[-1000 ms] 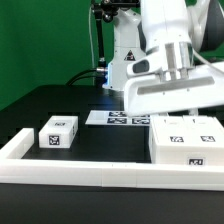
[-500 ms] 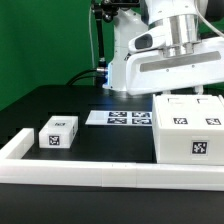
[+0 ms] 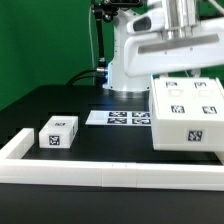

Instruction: Assemble cabinet

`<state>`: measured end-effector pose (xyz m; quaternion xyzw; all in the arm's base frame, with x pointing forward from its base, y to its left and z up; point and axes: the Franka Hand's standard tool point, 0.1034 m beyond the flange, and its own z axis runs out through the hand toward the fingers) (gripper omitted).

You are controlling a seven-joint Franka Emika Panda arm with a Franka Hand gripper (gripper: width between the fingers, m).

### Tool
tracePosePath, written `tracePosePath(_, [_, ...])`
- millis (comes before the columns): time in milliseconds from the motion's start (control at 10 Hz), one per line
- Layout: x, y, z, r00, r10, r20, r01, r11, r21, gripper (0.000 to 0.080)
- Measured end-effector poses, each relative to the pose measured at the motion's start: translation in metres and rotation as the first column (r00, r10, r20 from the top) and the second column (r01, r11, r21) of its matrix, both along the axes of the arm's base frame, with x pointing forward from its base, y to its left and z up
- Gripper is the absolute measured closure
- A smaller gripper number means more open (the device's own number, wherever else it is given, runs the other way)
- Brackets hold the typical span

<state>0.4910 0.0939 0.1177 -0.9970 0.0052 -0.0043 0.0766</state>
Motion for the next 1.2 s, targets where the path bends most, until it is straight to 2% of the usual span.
tracePosePath(100, [0.004,0.001,0.006,1.000,-0.001,-0.019,0.001,1.000,0.005,0.0578])
tracePosePath(500, [-0.001,0.001,-0.001,1.000,-0.001,-0.030,0.001,1.000,0.004,0.0578])
tracePosePath(700, [-0.018,-0.003,0.003,0.991,0.017,-0.132,-0.017,1.000,-0.004,0.0577])
tracePosePath(900, [-0.023,-0.006,0.016,0.964,-0.012,-0.264,0.011,1.000,-0.006,0.0577])
tracePosePath(1000, [-0.016,-0.005,0.012,0.972,-0.011,-0.236,0.011,1.000,-0.002,0.0577])
tracePosePath(1200, [-0.019,-0.005,0.009,0.970,-0.011,-0.243,0.010,1.000,-0.003,0.0577])
